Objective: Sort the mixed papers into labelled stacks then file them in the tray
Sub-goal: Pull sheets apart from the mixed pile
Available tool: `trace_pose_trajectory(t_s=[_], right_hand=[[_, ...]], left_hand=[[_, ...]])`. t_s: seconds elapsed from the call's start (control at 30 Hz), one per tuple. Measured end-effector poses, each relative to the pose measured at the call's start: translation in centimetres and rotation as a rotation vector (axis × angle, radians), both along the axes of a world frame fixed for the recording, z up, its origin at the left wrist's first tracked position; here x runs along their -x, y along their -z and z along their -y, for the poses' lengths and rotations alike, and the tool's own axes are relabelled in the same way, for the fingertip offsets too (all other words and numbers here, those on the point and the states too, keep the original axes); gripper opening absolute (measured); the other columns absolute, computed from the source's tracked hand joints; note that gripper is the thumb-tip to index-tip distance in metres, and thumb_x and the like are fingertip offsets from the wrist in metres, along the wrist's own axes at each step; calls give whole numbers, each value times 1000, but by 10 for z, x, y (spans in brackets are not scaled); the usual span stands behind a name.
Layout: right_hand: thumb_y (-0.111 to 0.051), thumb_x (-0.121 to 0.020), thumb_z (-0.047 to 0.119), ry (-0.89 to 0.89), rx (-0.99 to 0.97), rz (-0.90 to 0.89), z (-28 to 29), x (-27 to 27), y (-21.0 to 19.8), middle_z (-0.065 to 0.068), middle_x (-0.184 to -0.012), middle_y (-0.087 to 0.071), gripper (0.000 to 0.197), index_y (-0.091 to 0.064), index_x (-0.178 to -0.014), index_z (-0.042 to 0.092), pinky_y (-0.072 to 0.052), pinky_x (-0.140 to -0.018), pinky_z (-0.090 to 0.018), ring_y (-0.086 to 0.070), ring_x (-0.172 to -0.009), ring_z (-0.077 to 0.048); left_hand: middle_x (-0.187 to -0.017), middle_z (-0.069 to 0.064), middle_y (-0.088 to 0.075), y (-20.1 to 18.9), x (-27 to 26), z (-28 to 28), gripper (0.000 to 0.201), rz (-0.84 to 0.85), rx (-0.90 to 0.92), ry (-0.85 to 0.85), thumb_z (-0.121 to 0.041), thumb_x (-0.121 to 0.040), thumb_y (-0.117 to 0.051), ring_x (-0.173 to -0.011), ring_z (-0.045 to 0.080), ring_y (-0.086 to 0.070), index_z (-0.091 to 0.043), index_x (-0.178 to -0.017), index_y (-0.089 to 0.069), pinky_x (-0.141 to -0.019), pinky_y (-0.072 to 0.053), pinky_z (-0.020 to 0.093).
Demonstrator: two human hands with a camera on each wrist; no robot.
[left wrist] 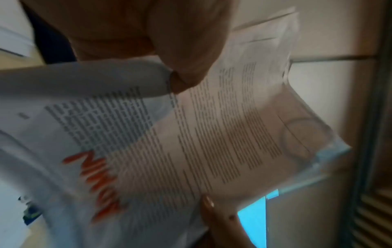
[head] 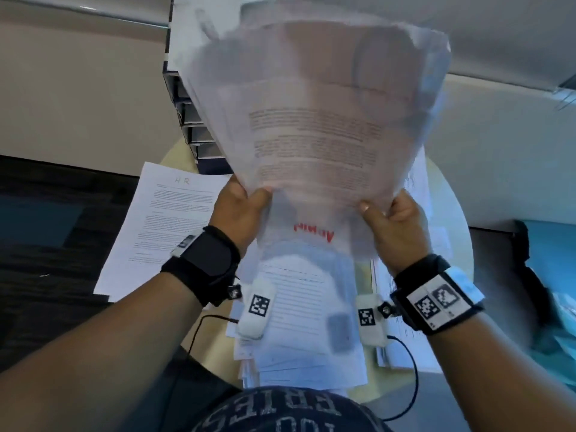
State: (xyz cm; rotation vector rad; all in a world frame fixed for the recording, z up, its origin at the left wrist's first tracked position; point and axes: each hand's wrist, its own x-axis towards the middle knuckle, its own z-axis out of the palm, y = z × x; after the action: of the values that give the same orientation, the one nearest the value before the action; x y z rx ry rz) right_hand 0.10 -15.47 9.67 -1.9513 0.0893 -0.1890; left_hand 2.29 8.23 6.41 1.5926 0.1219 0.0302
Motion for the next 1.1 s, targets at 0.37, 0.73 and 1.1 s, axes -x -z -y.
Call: trace_pose_trajectory(t_s=[0.37,0.73,1.1], right_hand=[[-77,-83,18,171,-26,-112,-19,22,44,3,-97,-71,28,-63,-107,18,-50,-76,-21,-67,-90,-16],[-69,-81,1,253,-231,-192,-26,8,49,2,-96,-73,29,-66,-104,19,-58,-69,-25,-70,-87,-13],[-73,-83,9,246,-105,-288,-10,12,52,6,-102,-72,30,-64,-110,18,-57,-89,-38,-68,-100,-18]], left_hand=[[-116,-12,-62,21,32,-3,46,67,-146,-96,-18,-82,-55,-110,-1,-57,-22,-127,-50,-98,-48,32],[-88,-12,-56,33,23,9,16,59,-167,-123,-9,-90,-48,-76,-16,-52,-5,-105,-50,-64,-41,4],[-101,4,-58,50,22,2,14,-70,-474,52,-10,-101,-43,-90,21,-56,-5,-114,-47,-70,-46,26]])
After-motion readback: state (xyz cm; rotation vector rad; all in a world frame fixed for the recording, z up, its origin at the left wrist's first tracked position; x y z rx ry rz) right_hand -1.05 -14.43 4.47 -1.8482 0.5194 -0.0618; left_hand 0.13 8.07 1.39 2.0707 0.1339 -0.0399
